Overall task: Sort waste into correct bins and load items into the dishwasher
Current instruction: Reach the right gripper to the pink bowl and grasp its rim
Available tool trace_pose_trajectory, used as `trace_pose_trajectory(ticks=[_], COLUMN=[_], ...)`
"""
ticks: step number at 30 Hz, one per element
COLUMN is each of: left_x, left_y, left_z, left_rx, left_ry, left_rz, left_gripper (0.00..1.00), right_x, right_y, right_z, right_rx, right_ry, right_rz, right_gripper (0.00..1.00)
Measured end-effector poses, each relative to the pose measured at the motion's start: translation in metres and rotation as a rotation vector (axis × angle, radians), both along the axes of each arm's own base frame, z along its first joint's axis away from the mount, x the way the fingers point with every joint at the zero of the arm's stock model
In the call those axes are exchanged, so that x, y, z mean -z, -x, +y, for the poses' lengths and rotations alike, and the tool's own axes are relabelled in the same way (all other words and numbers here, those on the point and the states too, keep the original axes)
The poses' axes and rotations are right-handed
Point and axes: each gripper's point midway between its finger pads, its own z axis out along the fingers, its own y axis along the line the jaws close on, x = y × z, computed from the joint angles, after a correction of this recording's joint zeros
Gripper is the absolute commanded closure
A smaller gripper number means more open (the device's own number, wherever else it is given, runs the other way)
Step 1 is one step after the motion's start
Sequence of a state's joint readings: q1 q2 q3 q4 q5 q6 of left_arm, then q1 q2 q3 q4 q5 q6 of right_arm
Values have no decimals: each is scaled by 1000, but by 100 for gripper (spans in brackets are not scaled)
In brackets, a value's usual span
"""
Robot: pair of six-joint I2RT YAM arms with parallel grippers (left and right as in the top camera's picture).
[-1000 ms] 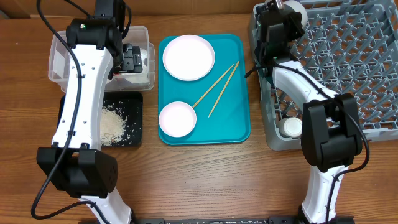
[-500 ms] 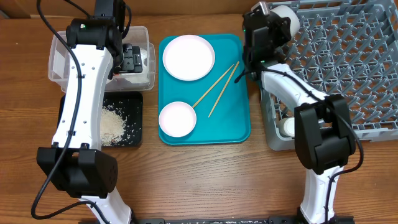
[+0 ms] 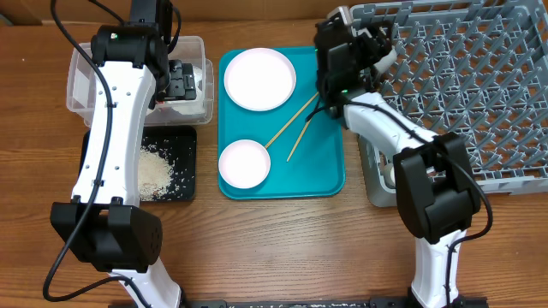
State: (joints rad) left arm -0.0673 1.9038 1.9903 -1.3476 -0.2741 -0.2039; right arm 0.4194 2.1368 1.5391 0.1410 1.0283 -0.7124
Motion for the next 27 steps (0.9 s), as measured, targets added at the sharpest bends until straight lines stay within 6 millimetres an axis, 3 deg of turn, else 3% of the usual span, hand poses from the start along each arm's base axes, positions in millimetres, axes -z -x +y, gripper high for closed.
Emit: trace_pose_trajectory(ticks=[7, 12, 17, 21, 27], left_x=[0, 0, 0, 0, 0], left_y=[0, 0, 0, 0, 0], left_z=[0, 0, 0, 0, 0], left_rx=[0, 0, 0, 0, 0], left_ry=[0, 0, 0, 0, 0], left_rz=[0, 0, 0, 0, 0], left_gripper=[0, 0, 0, 0, 0], right_x=[-10, -26, -38, -30, 1], right_y=[11, 30, 58, 88, 157], right_z=[44, 48, 59, 96, 163], right_rx=[-77, -138, -246, -414, -643], right_ry=[-44, -156, -410, -676, -1011], right_rz=[-27, 34, 128, 297, 687], right_gripper=[6, 11, 10, 7, 0])
